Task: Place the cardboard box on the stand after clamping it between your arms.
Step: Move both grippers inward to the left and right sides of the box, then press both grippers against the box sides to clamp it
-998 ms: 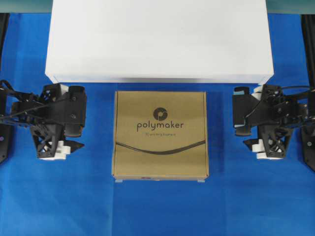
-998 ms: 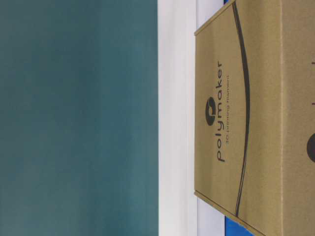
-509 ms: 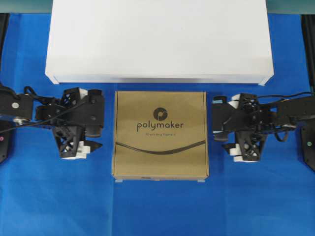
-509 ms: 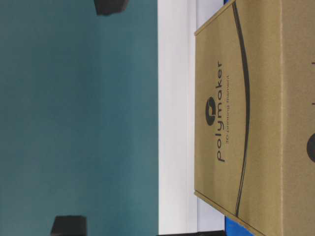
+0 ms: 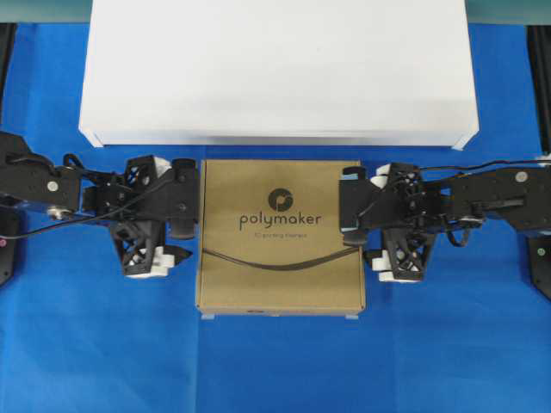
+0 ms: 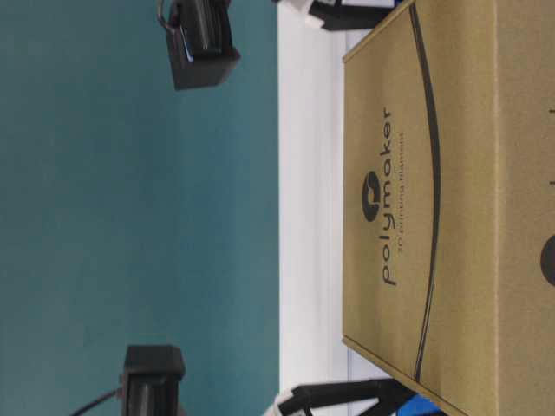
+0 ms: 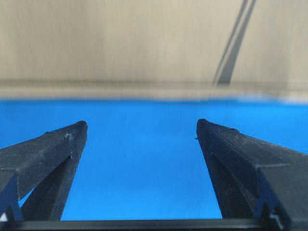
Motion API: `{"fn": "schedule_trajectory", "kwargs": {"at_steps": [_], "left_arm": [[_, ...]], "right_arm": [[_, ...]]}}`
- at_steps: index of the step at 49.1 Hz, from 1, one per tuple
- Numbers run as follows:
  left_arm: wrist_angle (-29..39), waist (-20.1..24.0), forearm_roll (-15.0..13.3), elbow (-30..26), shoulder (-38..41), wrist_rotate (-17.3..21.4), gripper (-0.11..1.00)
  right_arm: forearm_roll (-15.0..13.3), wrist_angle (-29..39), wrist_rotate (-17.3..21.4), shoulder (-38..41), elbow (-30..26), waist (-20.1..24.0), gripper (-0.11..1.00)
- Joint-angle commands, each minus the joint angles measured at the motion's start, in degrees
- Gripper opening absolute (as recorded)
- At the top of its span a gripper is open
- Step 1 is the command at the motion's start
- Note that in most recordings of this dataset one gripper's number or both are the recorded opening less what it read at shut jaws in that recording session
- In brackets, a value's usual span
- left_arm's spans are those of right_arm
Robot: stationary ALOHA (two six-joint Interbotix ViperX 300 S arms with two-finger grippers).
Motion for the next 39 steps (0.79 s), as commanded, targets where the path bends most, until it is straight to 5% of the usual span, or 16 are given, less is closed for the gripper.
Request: {"fn": "schedule_trajectory", "kwargs": {"at_steps": [1,39], "left_arm": [[-0.53,-0.09,0.09,-1.85,0.79,0.18,0.89],[-1.85,-0.09,0.18,-5.27,3.25,0.26,0.89]], "right_arm": [[-0.09,-0.7,-0.53,0.0,-1.85,-0.09,0.99],[0.09,-1.05,-0.62,0.53,-2.64,-0.18,0.99]]}}
